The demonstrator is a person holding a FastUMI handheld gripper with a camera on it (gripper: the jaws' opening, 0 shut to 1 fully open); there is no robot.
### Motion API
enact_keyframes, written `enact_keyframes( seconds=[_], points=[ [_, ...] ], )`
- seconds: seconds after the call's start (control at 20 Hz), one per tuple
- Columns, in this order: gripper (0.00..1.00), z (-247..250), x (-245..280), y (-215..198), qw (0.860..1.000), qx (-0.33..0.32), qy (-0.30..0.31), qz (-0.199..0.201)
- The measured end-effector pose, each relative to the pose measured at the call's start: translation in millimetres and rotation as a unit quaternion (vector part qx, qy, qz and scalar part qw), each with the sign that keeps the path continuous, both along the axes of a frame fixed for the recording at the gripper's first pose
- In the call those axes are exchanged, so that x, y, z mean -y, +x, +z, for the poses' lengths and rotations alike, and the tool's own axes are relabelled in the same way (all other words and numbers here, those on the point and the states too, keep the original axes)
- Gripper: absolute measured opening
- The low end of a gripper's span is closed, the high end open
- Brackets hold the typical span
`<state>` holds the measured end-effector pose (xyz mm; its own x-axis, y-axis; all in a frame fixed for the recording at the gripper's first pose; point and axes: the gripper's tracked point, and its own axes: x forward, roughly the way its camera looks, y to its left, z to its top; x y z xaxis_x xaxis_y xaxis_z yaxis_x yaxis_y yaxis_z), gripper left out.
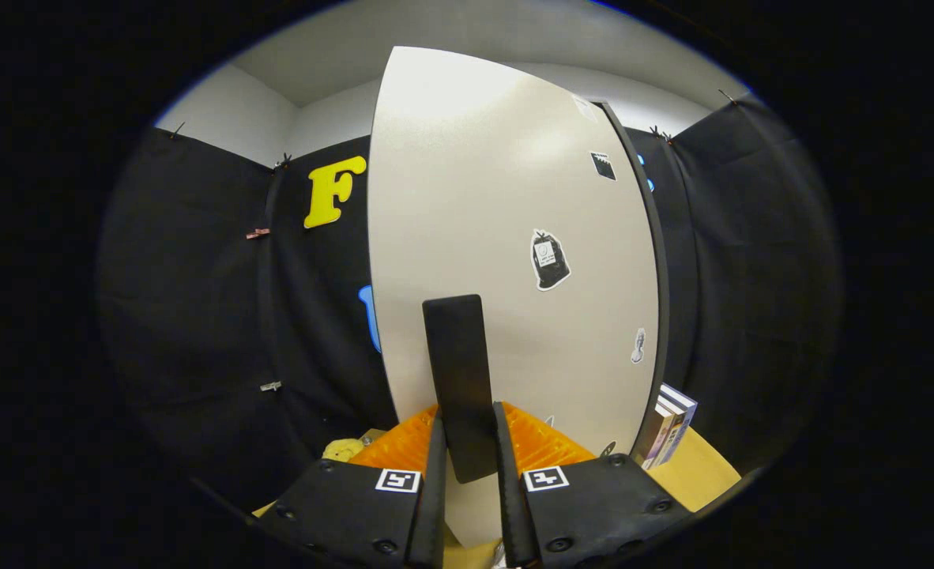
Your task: Open the shoe cabinet door, grab the shoes and put them into the shoe cabinet, then close the shoe cabinet door.
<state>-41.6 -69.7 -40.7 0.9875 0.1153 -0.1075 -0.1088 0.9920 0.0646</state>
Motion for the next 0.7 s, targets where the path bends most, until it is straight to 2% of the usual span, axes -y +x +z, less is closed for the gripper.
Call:
enact_keyframes(
  seconds=[0.3, 0.7],
  points=[
    [0.32, 11, 48, -36, 1.000, 0.006, -0.007, 0.014],
    [0.32, 20, 108, -65, 1.000, 0.017, -0.012, -0.023]
  ],
)
